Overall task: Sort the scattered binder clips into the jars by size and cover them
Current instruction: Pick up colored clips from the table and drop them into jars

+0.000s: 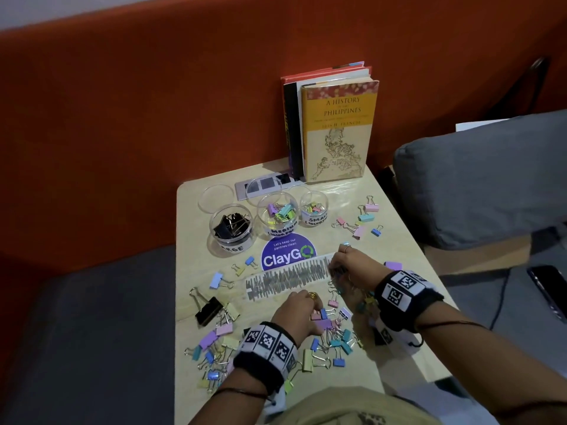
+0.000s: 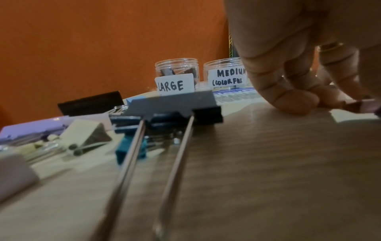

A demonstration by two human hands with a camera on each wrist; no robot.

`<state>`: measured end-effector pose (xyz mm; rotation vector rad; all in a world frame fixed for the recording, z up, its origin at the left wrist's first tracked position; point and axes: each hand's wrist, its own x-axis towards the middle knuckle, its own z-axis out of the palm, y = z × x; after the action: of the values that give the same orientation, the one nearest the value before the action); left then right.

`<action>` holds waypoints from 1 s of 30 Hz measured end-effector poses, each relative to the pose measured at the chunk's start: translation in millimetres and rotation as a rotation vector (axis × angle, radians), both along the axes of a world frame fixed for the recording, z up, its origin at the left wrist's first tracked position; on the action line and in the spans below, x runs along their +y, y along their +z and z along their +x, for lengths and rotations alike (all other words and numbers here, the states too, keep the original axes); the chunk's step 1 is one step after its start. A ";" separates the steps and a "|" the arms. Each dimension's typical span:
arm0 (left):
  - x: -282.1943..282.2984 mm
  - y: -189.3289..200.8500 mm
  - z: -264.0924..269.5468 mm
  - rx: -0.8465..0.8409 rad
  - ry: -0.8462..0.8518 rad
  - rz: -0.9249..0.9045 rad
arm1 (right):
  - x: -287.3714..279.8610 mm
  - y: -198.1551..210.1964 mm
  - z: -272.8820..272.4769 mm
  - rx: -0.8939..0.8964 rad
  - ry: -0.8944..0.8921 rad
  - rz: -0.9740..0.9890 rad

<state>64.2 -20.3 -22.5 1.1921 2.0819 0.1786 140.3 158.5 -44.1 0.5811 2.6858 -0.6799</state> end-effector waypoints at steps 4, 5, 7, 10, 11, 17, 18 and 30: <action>3.1 0.8 0.2 0.009 -0.001 -0.023 | 2.7 -16.6 10.8 0.131 -0.053 0.000; 4.1 0.2 -0.4 0.007 0.004 -0.025 | 0.3 -15.6 12.2 0.141 -0.098 -0.037; 4.8 0.2 -1.3 0.004 0.012 -0.028 | -4.9 -2.0 11.2 0.138 -0.118 -0.038; 2.5 1.8 0.3 0.003 0.012 -0.008 | -8.4 3.5 11.3 0.084 -0.145 -0.124; 2.1 3.4 1.8 -0.002 0.026 -0.004 | -9.0 3.0 12.4 0.078 -0.119 -0.104; 20.1 -4.7 11.0 0.104 0.081 -0.037 | -12.2 4.4 12.7 0.102 -0.147 -0.054; 21.1 -6.9 12.6 0.120 0.082 -0.030 | -12.9 5.0 12.3 0.101 -0.151 -0.055; 22.8 -18.4 13.4 0.062 0.113 0.067 | -15.1 11.3 13.7 0.087 -0.193 -0.063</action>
<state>77.6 2.5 -40.9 1.1328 2.2146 0.2690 154.0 143.4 -32.8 0.8189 2.6990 -0.8564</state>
